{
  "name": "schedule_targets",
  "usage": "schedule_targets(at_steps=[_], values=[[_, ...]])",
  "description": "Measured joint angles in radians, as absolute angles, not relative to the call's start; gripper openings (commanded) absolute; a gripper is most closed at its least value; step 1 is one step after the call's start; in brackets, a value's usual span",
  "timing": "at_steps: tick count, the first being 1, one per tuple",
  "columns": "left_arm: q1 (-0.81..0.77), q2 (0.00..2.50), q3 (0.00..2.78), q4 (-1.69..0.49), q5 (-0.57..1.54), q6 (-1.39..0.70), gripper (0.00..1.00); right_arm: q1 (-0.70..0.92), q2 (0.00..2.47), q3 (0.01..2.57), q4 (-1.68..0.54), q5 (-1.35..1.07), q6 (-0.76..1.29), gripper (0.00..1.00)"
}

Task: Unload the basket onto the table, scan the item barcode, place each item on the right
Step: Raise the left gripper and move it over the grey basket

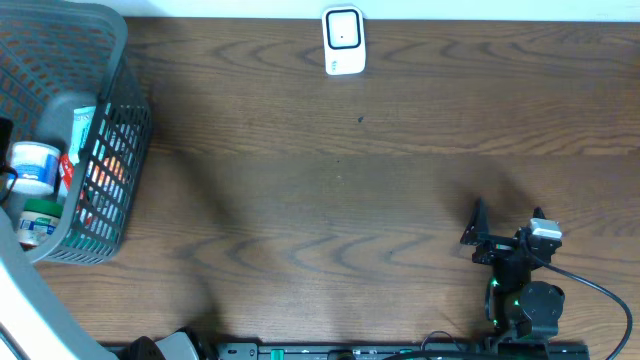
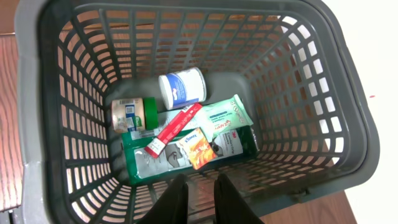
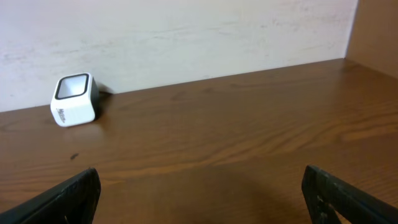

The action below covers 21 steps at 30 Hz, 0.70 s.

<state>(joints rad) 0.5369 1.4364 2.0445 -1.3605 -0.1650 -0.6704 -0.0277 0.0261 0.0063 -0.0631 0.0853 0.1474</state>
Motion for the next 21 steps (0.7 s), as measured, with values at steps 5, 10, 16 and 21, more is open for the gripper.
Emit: schedule_targets(at_steps=[5,10,16,21], values=[[0.537,1.436,2.045,-1.357,-0.166,-0.679,0.61,-0.028,0.026,0.006,-0.063,0.085,0.147,0.99],[0.537,1.436,2.045,-1.391,-0.165,-0.685,0.87,-0.028,0.026,0.006,-0.063,0.085,0.147,0.99],[0.537,1.436,2.045,-1.403,-0.165,-0.688,0.87,-0.028,0.026,0.006,-0.063,0.085,0.147,0.99],[0.537,1.436,2.045,-1.403,-0.165,-0.688,0.87,-0.028,0.026,0.006,-0.063,0.085,0.147,0.99]])
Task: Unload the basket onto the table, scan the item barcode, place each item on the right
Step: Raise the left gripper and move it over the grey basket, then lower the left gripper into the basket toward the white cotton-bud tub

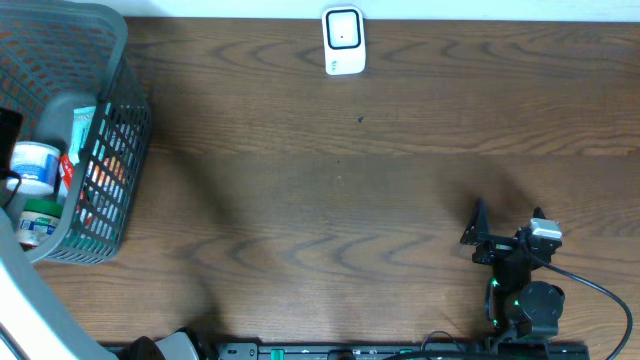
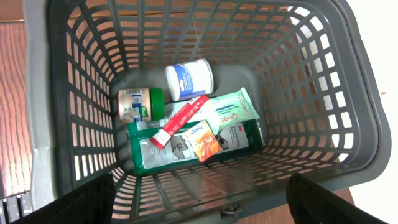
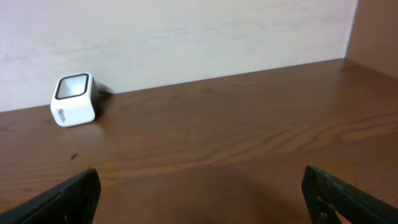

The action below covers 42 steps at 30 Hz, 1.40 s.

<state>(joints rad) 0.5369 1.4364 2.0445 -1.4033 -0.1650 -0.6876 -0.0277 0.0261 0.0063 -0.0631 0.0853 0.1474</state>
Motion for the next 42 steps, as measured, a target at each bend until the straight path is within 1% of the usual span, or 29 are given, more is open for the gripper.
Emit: schedule_targets(at_steps=[30,34,42], values=[[0.537,1.436,2.045,-1.404,-0.163,-0.688,0.88,-0.028,0.026,0.006,-0.063,0.085,0.147,0.99],[0.537,1.436,2.045,-1.456,-0.137,-0.688,0.88,-0.028,0.026,0.006,-0.063,0.085,0.147,0.99],[0.537,1.436,2.045,-1.439,-0.108,-0.688,0.88,-0.028,0.026,0.006,-0.063,0.085,0.147,0.99]])
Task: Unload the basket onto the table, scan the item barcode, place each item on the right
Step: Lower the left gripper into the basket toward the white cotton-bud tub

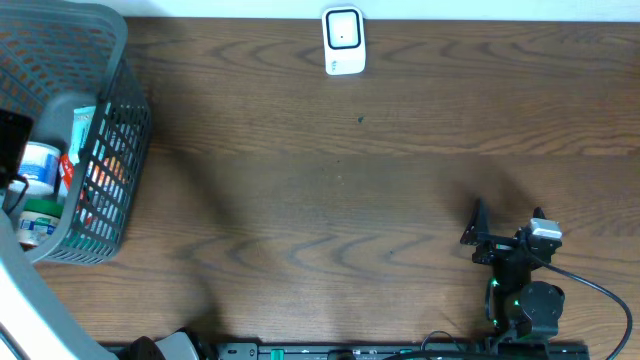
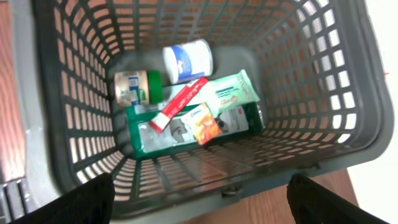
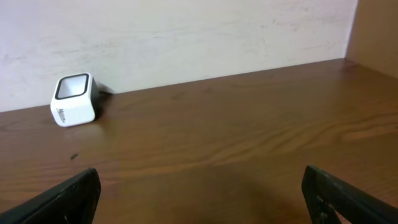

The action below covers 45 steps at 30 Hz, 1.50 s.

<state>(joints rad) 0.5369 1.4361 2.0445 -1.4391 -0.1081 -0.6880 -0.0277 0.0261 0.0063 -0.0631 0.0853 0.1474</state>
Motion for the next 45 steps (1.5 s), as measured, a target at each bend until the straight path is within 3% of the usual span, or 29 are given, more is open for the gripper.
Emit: schedule_targets(at_steps=[20,39,41,43,45], values=[[0.484,1.443,2.041,-1.439,0.001,-0.589,0.88,-0.028,0.026,0.006,-0.063,0.085,0.147,0.99],[0.404,1.661,2.039,-1.415,-0.030,-0.519,0.87,-0.028,0.026,0.006,-0.063,0.085,0.147,0.99],[0.404,1.667,2.039,-1.407,-0.030,-0.519,0.77,-0.028,0.026,0.006,-0.063,0.085,0.147,0.99],[0.404,1.672,2.039,-1.398,-0.035,-0.521,0.59,-0.028,0.026,0.006,-0.063,0.085,0.147,0.99],[0.404,1.674,2.039,-1.383,-0.050,-0.519,0.35,-0.028,0.026,0.006,-0.063,0.085,0.147,0.99]])
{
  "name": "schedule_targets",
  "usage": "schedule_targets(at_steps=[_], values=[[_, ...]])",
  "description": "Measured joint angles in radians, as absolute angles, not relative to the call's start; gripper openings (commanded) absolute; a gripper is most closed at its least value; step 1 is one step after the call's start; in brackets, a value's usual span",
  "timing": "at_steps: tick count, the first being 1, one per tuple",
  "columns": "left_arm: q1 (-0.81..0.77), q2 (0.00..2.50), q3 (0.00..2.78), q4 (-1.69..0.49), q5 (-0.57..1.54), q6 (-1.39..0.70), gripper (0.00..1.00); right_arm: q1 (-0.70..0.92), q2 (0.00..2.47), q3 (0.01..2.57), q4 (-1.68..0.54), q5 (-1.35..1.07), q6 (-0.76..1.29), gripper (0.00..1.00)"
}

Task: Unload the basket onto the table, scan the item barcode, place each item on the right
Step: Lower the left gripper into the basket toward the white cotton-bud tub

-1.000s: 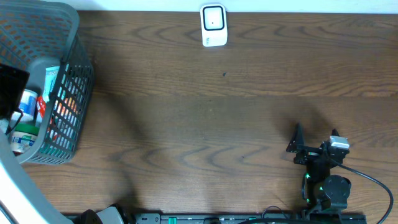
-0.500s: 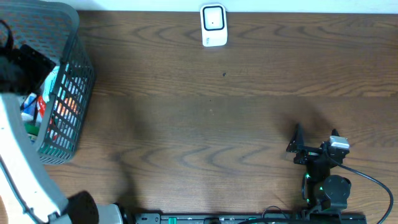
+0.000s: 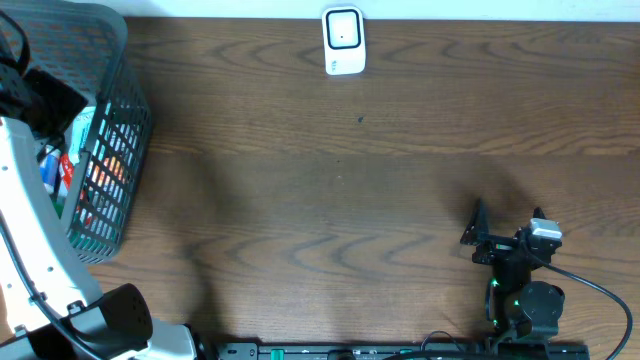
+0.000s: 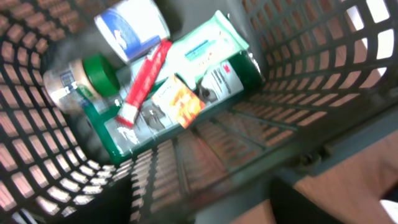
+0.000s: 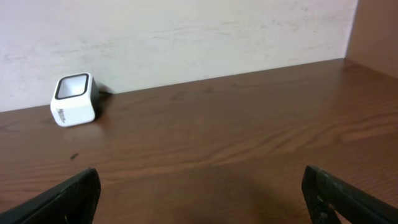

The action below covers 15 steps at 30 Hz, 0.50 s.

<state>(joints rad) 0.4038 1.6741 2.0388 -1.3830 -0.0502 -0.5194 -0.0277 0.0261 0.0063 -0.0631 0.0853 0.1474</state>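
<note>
A grey mesh basket (image 3: 112, 150) stands at the table's left end. In the left wrist view it holds a white and blue tub (image 4: 132, 23), a green-lidded jar (image 4: 81, 78), a red tube (image 4: 144, 79), a pale green wipes pack (image 4: 208, 46), an orange packet (image 4: 180, 102) and a dark green package (image 4: 224, 78). My left gripper (image 4: 205, 214) hangs open over the basket's near wall, tilted, the view blurred. The white scanner (image 3: 343, 40) sits at the far edge, also seen as the scanner (image 5: 74, 99). My right gripper (image 5: 202, 205) is open and holds nothing.
The right arm (image 3: 515, 255) rests near the front right of the brown table (image 3: 330, 180). A pale wall (image 5: 186, 31) rises behind the scanner. The left arm's white link (image 3: 35, 220) crosses the basket's near side.
My left gripper has dropped closer to the basket's contents and tilted, so the items look larger and skewed. In the overhead view the left arm now reaches further over the basket. The right arm is still.
At first my left gripper was shut above the basket, looking down at the items. Then its fingers stood wide open, and stayed open over the basket. Now it is lower and tilted toward the items. The right arm and scanner have not moved.
</note>
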Motion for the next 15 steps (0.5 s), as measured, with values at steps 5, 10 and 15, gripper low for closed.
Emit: schedule_targets(at_steps=[5,10,15], values=[[0.404,1.676,2.039,-1.369,-0.088,-0.508,0.07,-0.028,0.026,0.006,-0.063,0.085,0.147,0.99],[0.404,1.676,2.039,-1.322,-0.101,-0.508,0.07,-0.028,0.026,0.006,-0.063,0.085,0.147,0.99],[0.404,1.676,2.039,-1.291,-0.133,-0.513,0.08,-0.028,0.026,0.006,-0.063,0.085,0.147,0.99]])
